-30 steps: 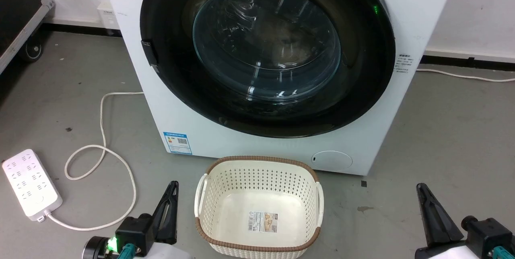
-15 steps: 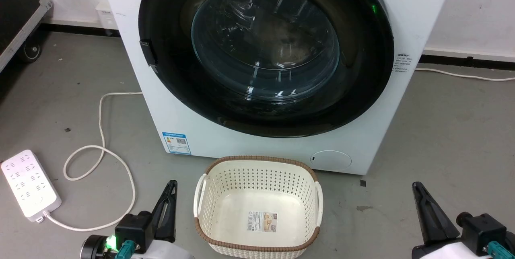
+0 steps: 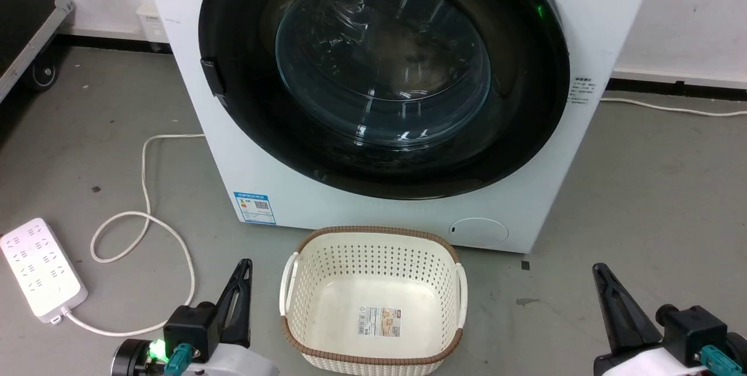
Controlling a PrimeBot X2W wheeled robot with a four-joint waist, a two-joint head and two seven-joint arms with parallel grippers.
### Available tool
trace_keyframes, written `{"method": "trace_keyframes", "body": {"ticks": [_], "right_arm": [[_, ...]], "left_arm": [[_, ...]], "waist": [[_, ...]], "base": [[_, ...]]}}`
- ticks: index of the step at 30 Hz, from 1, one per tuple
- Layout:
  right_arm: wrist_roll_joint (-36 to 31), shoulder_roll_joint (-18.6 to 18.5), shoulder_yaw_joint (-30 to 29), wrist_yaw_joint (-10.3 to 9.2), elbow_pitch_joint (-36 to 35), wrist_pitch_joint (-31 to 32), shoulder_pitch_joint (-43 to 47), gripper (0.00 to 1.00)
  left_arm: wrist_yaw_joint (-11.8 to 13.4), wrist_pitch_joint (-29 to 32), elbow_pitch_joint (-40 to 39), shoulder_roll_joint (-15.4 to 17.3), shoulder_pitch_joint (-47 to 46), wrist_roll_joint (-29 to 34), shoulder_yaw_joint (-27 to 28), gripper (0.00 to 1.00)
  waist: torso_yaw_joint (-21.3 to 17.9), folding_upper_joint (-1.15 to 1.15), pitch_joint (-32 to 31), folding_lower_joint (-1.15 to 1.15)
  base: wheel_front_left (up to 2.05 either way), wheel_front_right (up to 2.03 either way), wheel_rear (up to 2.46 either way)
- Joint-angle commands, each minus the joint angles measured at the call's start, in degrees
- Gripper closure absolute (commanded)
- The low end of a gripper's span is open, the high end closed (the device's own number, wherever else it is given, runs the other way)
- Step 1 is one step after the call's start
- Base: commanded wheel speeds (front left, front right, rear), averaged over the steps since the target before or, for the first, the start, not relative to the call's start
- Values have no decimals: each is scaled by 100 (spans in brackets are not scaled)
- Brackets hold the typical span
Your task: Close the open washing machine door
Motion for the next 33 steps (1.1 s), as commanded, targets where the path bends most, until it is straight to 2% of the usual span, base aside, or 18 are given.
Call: {"method": "trace_keyframes", "body": {"ticks": [1,33], "right_arm": [[-32,28,21,-2,-43,29,-129,100],[-136,50,156,-3,-127,406,-259,100]], "left_arm": [[27,29,-45,-26,-50,43,22,100],[95,404,-216,-62,-97,188,184,100]], "waist": [[-1,0,0,0],[-48,0,11,0]], "base": [[0,0,0],[0,0,0]]}}
